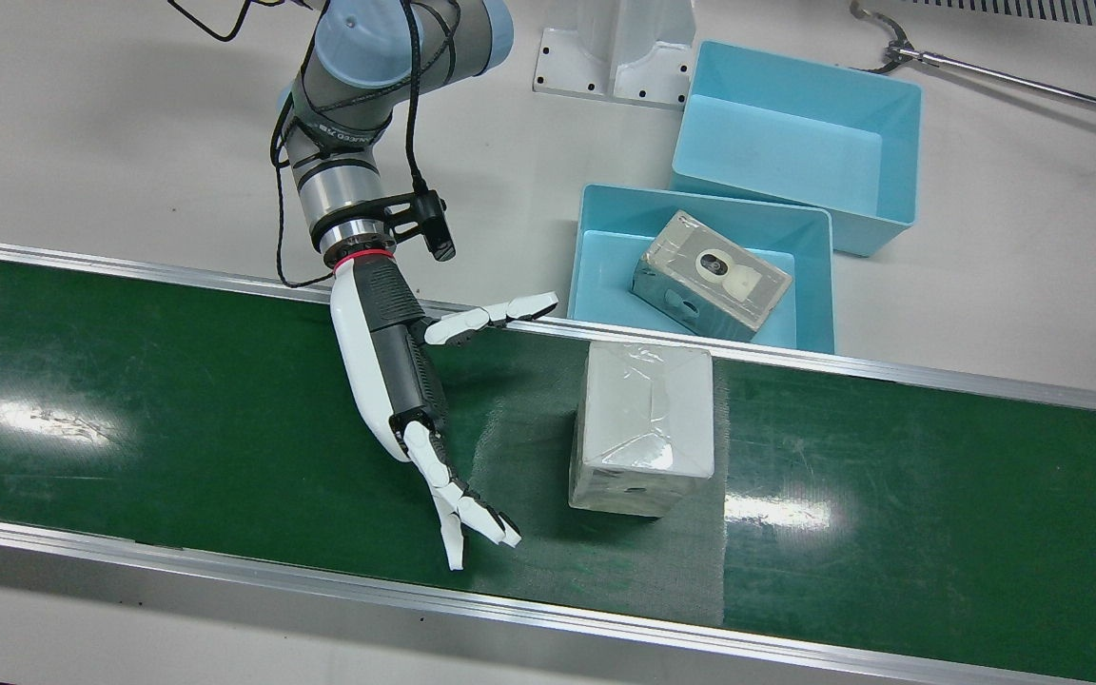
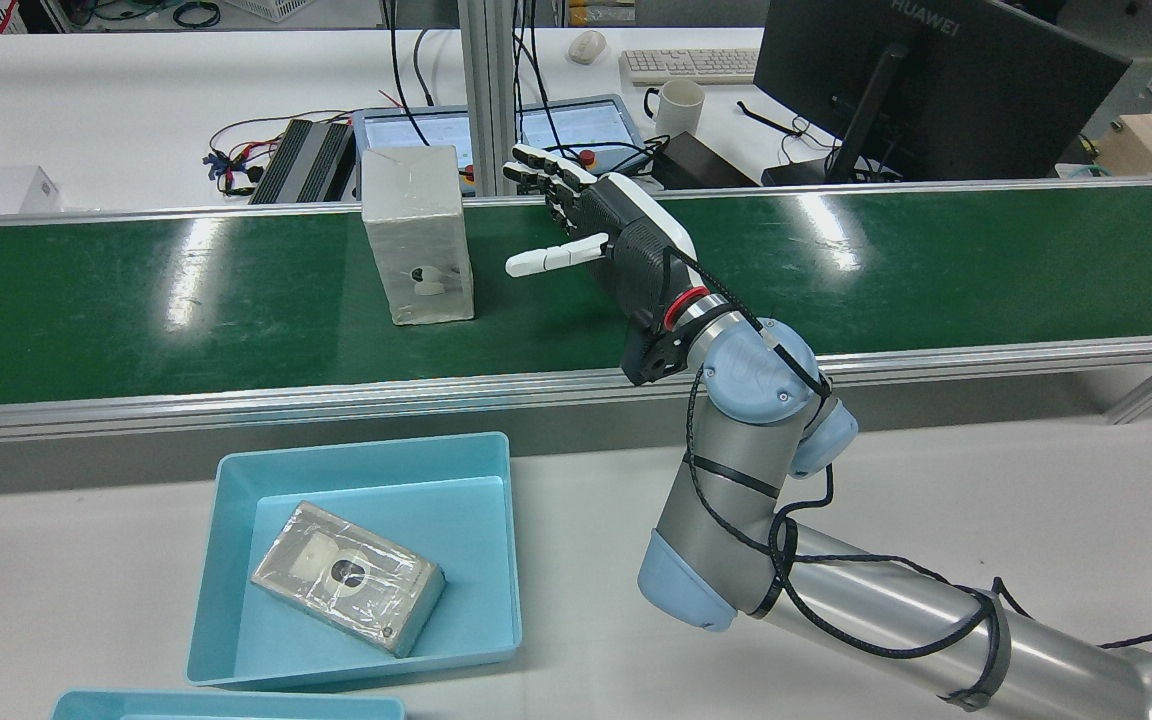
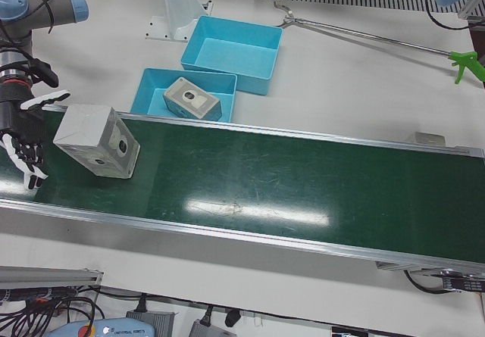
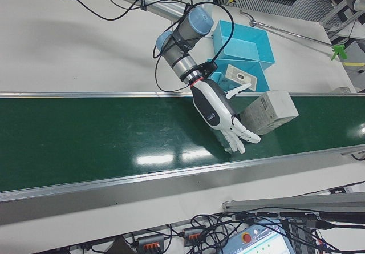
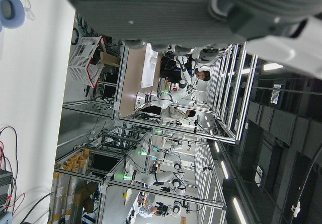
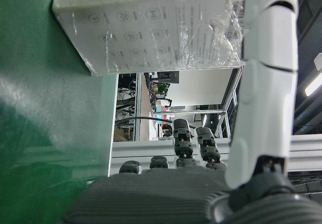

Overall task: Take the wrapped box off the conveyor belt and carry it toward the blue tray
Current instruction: 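Hold the right hand in place as the wrapped white box arrives, then close the right hand fingers around the wrapped white box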

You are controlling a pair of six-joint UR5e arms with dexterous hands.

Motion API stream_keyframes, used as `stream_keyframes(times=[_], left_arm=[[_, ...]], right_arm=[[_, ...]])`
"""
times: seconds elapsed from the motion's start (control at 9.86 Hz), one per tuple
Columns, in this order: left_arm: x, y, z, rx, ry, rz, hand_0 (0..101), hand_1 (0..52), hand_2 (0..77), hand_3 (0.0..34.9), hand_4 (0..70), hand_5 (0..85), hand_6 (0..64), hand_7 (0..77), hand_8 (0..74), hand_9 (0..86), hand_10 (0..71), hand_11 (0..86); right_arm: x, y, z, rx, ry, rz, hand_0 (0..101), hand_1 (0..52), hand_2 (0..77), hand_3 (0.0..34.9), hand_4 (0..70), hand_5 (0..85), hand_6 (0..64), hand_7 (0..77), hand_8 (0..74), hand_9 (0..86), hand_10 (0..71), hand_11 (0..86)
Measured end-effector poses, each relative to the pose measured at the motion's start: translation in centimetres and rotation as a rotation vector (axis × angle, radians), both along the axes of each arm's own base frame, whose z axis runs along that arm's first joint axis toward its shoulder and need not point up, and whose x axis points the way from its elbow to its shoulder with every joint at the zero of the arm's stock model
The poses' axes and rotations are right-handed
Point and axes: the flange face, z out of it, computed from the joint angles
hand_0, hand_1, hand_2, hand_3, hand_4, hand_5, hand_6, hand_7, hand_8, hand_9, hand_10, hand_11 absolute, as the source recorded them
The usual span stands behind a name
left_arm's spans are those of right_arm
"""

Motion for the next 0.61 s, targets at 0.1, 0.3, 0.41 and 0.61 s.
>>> stream_keyframes(times=[0.1, 0.3, 0.41, 0.61], left_arm=[[0.00, 0.00, 0.00, 0.000, 0.000, 0.000, 0, 0.0, 1.1, 0.0, 0.0, 0.5, 0.5, 0.5, 0.5, 0.5, 0.5, 0.5], [0.00, 0.00, 0.00, 0.000, 0.000, 0.000, 0, 0.0, 1.1, 0.0, 0.0, 1.1, 0.5, 0.5, 0.5, 0.5, 0.0, 0.5], [0.00, 0.00, 0.00, 0.000, 0.000, 0.000, 0, 0.0, 1.1, 0.0, 0.0, 1.1, 0.5, 0.5, 0.5, 0.5, 0.0, 0.5], [0.00, 0.00, 0.00, 0.000, 0.000, 0.000, 0, 0.0, 1.1, 0.0, 0.0, 1.1, 0.5, 0.5, 0.5, 0.5, 0.5, 0.5]], right_arm=[[-0.07, 0.01, 0.03, -0.001, 0.001, -0.001, 47, 13.1, 7.1, 4.7, 6.0, 12.5, 3.3, 14.2, 0.0, 1.6, 0.0, 1.1], [-0.13, 0.01, 0.03, -0.001, 0.002, -0.001, 47, 13.1, 6.5, 4.0, 6.5, 12.5, 3.3, 13.6, 0.5, 1.6, 0.0, 1.1], [-0.14, 0.02, 0.03, -0.001, 0.002, -0.001, 47, 13.1, 6.5, 4.0, 6.5, 12.5, 3.3, 13.6, 0.5, 1.6, 0.0, 1.1], [-0.14, 0.01, 0.04, -0.001, 0.002, 0.000, 47, 13.1, 6.5, 3.1, 6.0, 12.5, 3.8, 13.6, 0.5, 1.6, 0.0, 1.1]])
